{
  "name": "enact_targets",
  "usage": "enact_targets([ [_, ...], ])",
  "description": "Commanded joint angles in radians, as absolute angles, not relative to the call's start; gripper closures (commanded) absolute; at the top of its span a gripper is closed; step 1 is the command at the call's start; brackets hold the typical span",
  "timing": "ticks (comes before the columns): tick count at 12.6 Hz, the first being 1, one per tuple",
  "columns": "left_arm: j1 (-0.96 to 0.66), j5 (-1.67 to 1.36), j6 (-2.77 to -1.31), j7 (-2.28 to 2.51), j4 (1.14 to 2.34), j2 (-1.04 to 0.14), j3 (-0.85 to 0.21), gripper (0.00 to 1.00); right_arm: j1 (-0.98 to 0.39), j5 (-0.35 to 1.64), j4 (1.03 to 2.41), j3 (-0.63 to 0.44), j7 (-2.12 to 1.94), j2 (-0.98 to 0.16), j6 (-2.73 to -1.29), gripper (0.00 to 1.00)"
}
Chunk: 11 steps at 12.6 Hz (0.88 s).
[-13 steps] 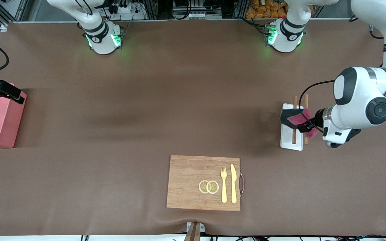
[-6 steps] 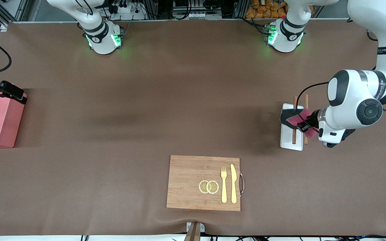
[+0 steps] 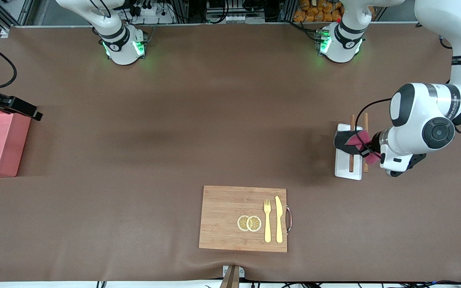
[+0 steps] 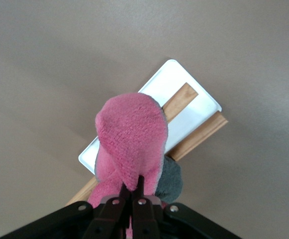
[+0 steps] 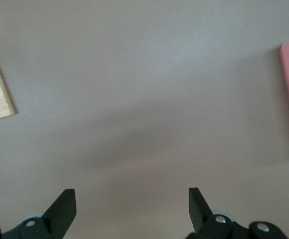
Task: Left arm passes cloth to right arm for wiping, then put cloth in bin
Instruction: 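Lift the cloth with the left gripper while the right gripper reaches toward it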
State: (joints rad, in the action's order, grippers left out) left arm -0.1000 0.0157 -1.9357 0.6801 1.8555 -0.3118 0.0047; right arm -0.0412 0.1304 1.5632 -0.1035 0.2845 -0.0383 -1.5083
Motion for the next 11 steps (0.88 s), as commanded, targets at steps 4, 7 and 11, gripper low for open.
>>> enact_targets([
  [4, -0.101, 0.043, -1.835, 0.709, 1.801, -0.183, -0.061, 1.00, -0.190, 0.210, 1.545, -0.075, 0.820, -0.038, -1.445, 0.00],
  [7, -0.101, 0.028, -1.761, 0.791, 1.701, -0.169, -0.185, 1.00, -0.233, 0.349, 1.546, -0.063, 1.098, -0.057, -1.445, 0.00],
  [11, -0.115, -0.105, -1.766, 0.859, 1.615, -0.213, -0.357, 1.00, -0.305, 0.500, 1.545, -0.063, 1.374, -0.127, -1.459, 0.00],
])
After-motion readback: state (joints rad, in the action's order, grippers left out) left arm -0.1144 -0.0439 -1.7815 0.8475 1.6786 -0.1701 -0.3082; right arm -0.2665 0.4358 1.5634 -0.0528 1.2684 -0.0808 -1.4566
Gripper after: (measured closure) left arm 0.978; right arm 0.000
